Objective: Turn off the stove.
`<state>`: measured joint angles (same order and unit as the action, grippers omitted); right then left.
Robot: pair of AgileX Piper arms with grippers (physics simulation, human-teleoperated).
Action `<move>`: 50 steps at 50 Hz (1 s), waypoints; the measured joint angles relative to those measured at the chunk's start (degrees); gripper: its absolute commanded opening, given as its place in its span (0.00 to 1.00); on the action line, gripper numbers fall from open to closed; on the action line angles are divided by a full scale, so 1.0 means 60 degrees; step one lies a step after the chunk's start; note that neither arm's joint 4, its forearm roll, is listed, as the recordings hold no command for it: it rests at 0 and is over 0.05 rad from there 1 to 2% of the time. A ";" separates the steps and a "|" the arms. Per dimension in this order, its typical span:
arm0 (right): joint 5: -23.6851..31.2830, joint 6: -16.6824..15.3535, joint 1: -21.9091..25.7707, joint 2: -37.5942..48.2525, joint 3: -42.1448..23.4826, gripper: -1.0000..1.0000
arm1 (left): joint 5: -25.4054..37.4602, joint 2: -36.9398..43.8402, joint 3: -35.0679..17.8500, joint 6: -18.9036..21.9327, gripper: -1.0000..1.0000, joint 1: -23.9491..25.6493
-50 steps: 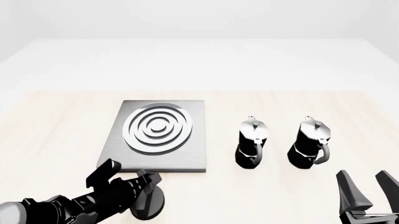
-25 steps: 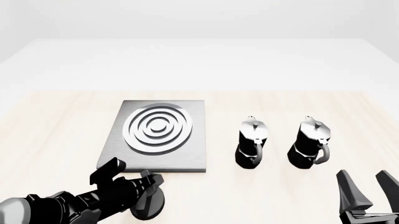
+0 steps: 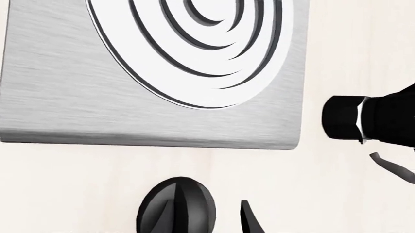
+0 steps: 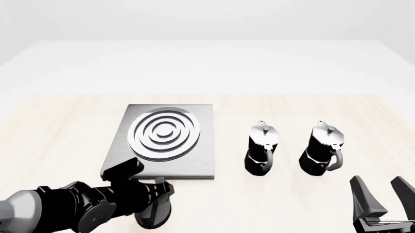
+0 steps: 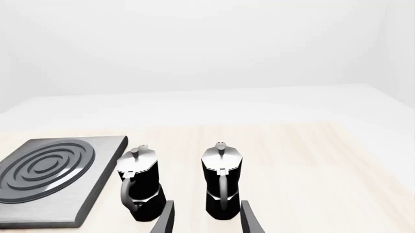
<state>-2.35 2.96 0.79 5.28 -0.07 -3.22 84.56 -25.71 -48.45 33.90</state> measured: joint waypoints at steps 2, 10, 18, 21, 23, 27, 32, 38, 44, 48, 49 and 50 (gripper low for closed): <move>-0.0010 -0.0001 -0.0003 0.0010 0.0000 1.00 | 0.0236 0.0034 -0.0125 0.0076 1.00 0.0012; -0.0033 -0.0003 -0.0011 0.0033 0.0000 1.00 | 0.0853 0.0127 -0.0455 0.0160 1.00 0.0034; -0.0001 -0.0015 -0.0001 -0.0007 -0.0001 1.00 | 0.1129 0.0178 -0.0616 0.0178 1.00 0.0013; 0.0023 -0.0022 0.0005 -0.0036 -0.0002 1.00 | 0.1225 0.0192 -0.0674 0.0215 1.00 -0.0006; 0.0045 -0.0028 0.0010 -0.0062 -0.0002 1.00 | 0.1296 0.0218 -0.0736 0.0281 1.00 -0.0043; 0.0096 -0.0040 0.0021 -0.0120 -0.0004 1.00 | 0.1409 0.0254 -0.0851 0.0423 1.00 -0.0114; 0.0188 -0.0064 0.0042 -0.0225 -0.0006 1.00 | 0.1502 0.0276 -0.0925 0.0609 1.00 -0.0167; 0.0283 -0.0088 0.0063 -0.0336 -0.0010 1.00 | 0.1511 0.0189 -0.1008 0.0787 1.00 -0.0247; 0.0384 -0.0109 0.0087 -0.0451 -0.0015 1.00 | 0.1507 -0.0025 -0.1111 0.0913 1.00 -0.0321; 0.0443 -0.0122 0.0100 -0.0519 -0.0018 1.00 | 0.1524 -0.0185 -0.1176 0.1001 1.00 -0.0367; 0.0453 -0.0125 0.0101 -0.0532 -0.0018 1.00 | 0.1530 -0.0226 -0.1192 0.1025 1.00 -0.0378; 0.0462 -0.0127 0.0102 -0.0543 -0.0019 1.00 | 0.1536 -0.0269 -0.1210 0.1050 1.00 -0.0391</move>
<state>0.42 2.19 1.40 2.02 -0.18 5.99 82.95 -32.97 -42.15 31.56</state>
